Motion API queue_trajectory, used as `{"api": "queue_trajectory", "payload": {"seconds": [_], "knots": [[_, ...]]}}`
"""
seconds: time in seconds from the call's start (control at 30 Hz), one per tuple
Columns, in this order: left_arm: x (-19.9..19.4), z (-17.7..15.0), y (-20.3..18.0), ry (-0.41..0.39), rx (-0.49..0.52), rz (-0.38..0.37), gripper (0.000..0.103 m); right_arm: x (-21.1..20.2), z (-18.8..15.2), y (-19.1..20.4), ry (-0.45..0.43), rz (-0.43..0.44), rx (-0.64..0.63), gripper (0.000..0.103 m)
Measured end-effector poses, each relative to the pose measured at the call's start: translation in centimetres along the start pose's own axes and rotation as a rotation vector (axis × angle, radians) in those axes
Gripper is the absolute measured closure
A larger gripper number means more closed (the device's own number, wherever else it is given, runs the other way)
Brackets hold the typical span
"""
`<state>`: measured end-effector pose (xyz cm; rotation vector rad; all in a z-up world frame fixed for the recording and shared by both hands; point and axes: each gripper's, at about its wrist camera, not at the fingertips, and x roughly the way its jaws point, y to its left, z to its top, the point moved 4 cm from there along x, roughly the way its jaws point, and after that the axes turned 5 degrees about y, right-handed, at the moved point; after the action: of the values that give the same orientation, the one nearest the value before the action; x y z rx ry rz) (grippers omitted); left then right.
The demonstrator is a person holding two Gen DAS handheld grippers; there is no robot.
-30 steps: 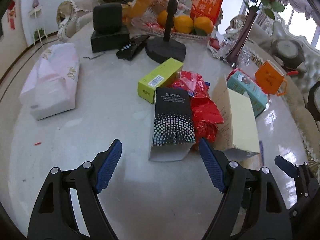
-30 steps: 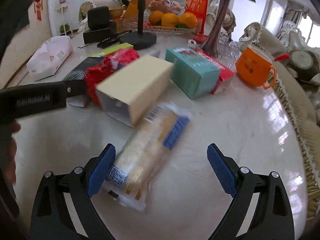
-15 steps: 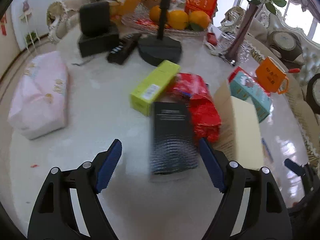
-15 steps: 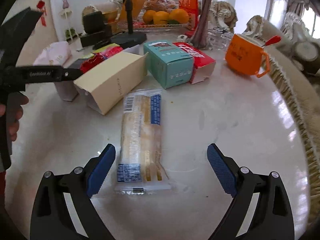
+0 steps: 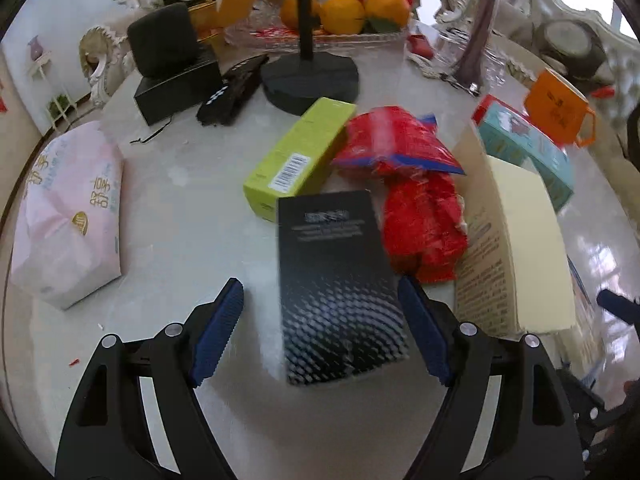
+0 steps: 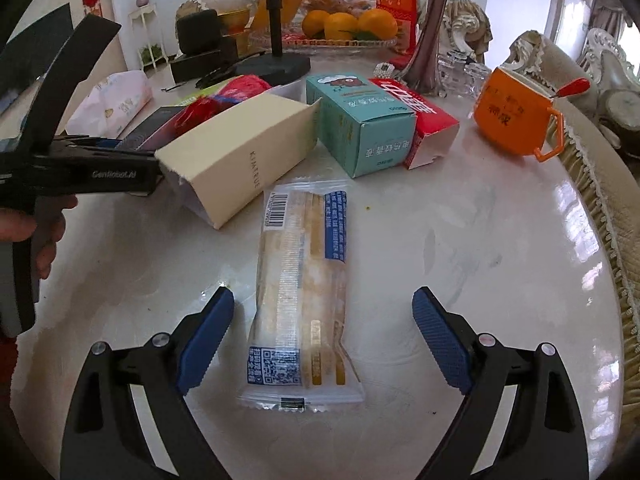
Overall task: Collect trash
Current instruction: 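Grasp the black box with the left gripper while the right grasps the bread bag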
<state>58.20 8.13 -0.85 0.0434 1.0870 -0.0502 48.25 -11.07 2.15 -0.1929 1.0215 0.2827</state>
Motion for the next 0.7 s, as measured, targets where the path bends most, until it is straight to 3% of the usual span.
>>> {"api": "queue_trajectory", "payload": {"seconds": [0.07, 0.1, 0.17, 0.23, 0.4, 0.53, 0.7], "knots": [[0.0, -0.1, -0.1, -0.002, 0.009, 0.0, 0.026, -0.1, 0.0, 0.0, -0.007, 0.01, -0.002, 0.029], [-0.1, -0.2, -0.1, -0.005, 0.015, -0.004, 0.029, -0.3, 0.0, 0.1, -0.016, 0.015, -0.008, 0.036], [-0.4, -0.4, -0.1, -0.013, 0.023, -0.006, 0.039, -0.4, 0.0, 0.4, -0.021, 0.022, -0.021, 0.041], [-0.7, -0.6, 0.3, -0.02, 0.013, -0.005, 0.062, -0.4, 0.0, 0.6, -0.025, 0.021, -0.03, 0.044], [-1.5, -1.7, 1.2, -0.055, -0.047, -0.01, 0.063, -0.7, 0.0, 1.7, -0.039, 0.031, -0.084, 0.069], [-2.6, -3.1, 1.7, -0.06, -0.098, -0.051, 0.063, -0.8, 0.0, 1.6, -0.04, 0.044, -0.071, 0.072], [-5.4, -5.5, 1.9, -0.117, -0.12, -0.076, 0.063, -1.6, -0.7, -0.2, -0.031, 0.19, 0.059, 0.075]]}}
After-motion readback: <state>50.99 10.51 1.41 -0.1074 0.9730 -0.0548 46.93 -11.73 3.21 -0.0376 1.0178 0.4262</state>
